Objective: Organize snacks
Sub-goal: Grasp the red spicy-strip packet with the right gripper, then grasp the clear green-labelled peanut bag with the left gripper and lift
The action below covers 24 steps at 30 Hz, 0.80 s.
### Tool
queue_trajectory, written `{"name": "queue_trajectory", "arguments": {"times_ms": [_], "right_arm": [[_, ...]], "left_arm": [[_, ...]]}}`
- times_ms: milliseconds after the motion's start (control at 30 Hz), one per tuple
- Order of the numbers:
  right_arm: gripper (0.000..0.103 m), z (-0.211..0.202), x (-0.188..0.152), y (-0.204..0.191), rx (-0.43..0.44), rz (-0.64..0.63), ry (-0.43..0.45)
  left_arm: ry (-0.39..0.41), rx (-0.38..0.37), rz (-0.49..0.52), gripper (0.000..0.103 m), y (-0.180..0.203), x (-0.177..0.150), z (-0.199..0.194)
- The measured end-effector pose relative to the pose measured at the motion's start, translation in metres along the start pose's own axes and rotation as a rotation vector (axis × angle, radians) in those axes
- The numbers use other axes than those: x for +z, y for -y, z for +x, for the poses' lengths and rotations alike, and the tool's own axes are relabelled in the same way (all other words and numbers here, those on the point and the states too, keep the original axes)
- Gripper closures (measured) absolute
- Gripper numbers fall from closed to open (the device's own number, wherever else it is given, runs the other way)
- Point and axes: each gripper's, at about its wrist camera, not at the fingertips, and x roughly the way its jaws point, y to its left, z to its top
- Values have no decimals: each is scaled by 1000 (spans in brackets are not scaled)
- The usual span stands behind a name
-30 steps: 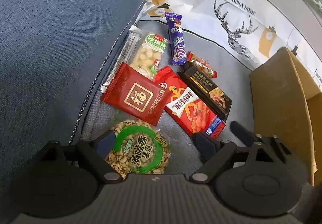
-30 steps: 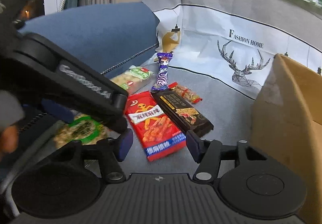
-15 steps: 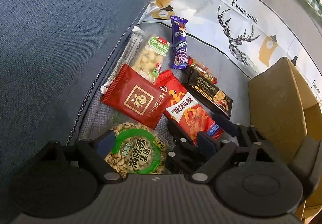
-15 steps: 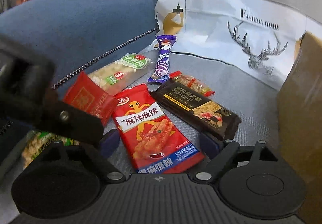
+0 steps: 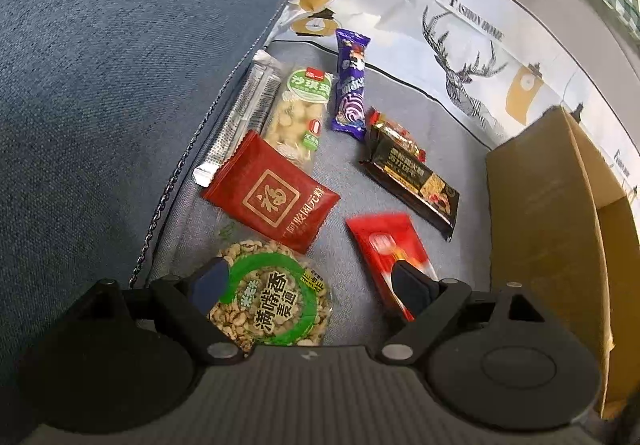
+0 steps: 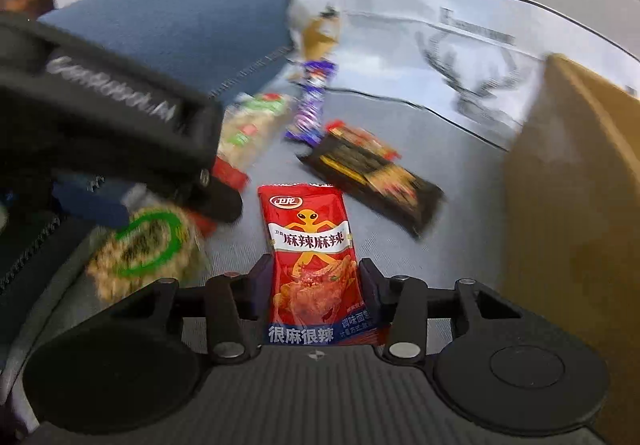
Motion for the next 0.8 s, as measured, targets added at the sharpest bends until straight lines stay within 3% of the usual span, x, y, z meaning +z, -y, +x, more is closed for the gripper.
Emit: {"name": "queue_trajectory", "arguments": {"times_ms": [167,400,467,633,733,800], "right_arm": [[56,-36,-20,-2,-49,56,-38],[54,-44,-43,6,-3,128,-120],[49,-39,-46,10,25,154,-135],[42,-33,-46,10,48,148,-121],[42,-34,-47,8,50,139,-115],[42,-34,-47,6,46,118,-113]], "left_arm": [[-17,69,146,7,16,-10,5],[-36,206,326,3,34,-26,20],[-40,258,372,3,39,-31,25],[-48,331,410,6,42,-34,33],[-26,361,405,19,42,-32,31],[-16,374,390,20,40,-30,28]]}}
